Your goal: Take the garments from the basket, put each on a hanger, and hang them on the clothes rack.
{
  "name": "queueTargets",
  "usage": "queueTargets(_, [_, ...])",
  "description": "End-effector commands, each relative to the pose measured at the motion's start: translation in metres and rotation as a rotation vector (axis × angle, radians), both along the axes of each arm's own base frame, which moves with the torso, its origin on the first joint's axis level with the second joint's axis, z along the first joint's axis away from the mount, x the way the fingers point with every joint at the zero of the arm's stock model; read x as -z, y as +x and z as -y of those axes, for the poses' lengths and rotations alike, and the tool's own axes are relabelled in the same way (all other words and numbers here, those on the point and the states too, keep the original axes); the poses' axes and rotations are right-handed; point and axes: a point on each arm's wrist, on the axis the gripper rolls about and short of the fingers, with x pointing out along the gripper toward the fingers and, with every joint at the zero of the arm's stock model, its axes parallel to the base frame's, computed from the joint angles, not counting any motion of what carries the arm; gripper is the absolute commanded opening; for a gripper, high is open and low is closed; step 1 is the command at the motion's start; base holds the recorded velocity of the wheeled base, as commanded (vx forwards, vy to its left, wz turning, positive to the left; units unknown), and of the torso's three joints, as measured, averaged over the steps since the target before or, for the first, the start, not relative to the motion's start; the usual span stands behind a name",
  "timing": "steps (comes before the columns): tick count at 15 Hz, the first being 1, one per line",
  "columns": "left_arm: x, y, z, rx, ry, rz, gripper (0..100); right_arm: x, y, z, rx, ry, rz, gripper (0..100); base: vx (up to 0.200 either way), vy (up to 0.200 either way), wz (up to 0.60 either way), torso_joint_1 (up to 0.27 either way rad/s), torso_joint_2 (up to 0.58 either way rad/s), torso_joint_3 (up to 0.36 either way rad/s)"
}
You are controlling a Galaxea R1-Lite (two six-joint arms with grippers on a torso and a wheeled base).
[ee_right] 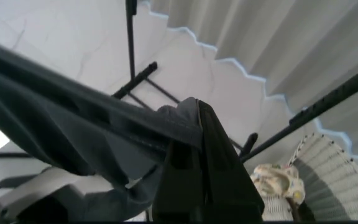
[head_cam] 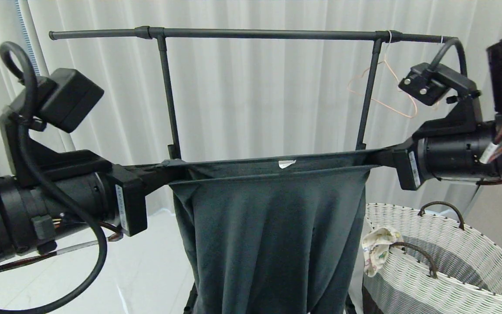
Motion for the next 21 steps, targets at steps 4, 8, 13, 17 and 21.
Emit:
queueTargets(4, [0.002, -0.019, -0.013, 0.033, 0.104, 0.103, 0, -0.005, -0.04, 0.019, -0.033, 0.049, 0.029, 0, 0.0, 0.0, 0.0, 0.0, 0.0, 0.0])
queueTargets(8, [-0.034, -0.016, -0.011, 0.037, 0.131, 0.042, 0, -0.034, -0.038, 0.013, -0.055, 0.133, 0.137, 0, 0.0, 0.0, 0.0, 0.0, 0.0, 0.0])
queueTargets(13, [-0.1, 0.004, 0.009, 0.119, -0.061, -0.164, 0, -0.058, -0.042, 0.012, -0.077, 0.167, 0.182, 0, 0.0, 0.0, 0.0, 0.0, 0.0, 0.0])
queueTargets(17, [-0.116, 0.008, 0.012, 0.087, 0.047, -0.338, 0, -0.086, -0.037, 0.006, -0.117, 0.198, 0.202, 0, 0.0, 0.0, 0.0, 0.0, 0.0, 0.0])
queueTargets(21, [-0.123, -0.001, 0.011, 0.1, 0.076, -0.369, 0, -0.102, -0.031, 0.002, -0.12, 0.201, 0.238, 0, 0.0, 0.0, 0.0, 0.0, 0.0, 0.0])
